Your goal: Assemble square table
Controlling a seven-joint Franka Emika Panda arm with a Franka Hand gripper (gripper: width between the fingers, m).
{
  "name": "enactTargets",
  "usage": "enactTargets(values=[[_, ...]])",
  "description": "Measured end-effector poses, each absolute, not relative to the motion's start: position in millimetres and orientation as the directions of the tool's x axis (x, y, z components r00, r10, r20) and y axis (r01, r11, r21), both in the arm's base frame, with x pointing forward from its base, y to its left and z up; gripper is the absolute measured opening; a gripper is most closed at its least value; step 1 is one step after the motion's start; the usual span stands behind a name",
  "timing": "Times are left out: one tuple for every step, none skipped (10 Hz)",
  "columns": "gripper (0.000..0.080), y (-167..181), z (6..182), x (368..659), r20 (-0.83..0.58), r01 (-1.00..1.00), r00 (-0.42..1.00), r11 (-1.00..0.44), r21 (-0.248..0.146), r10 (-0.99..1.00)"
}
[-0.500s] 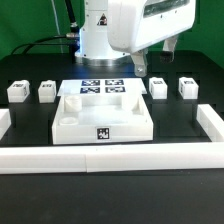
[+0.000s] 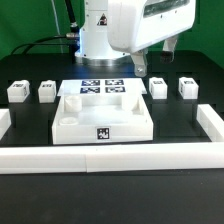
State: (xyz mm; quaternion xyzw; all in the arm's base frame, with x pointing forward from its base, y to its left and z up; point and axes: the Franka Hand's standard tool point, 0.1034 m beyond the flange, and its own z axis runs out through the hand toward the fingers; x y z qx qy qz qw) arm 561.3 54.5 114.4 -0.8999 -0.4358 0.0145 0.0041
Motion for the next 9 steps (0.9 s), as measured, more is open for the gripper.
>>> enactTargets(values=[[0.0650,54.5,114.4,561.3,-0.023,0.784,0.620,-0.620,-0.020,0.784],[0.0650,54.5,114.4,561.3,-0.023,0.784,0.620,-0.620,-0.020,0.784],[0.0650,54.5,114.4,561.3,-0.023,0.784,0.620,-0.620,-0.020,0.784],[0.0650,54.5,114.4,561.3,-0.023,0.784,0.620,-0.620,-0.020,0.784],[0.0650,54.5,114.4,561.3,-0.023,0.784,0.620,-0.620,-0.020,0.784],[0.0650,54.5,114.3,561.2,-0.023,0.786,0.617,-0.617,-0.020,0.787],[0.0650,51.1,112.4,558.1,-0.019,0.810,0.586,-0.586,-0.019,0.810],[0.0650,39.3,104.0,539.6,-0.017,0.833,0.552,-0.553,-0.017,0.833],[0.0650,26.9,94.9,517.2,-0.014,0.876,0.481,-0.481,-0.017,0.876]])
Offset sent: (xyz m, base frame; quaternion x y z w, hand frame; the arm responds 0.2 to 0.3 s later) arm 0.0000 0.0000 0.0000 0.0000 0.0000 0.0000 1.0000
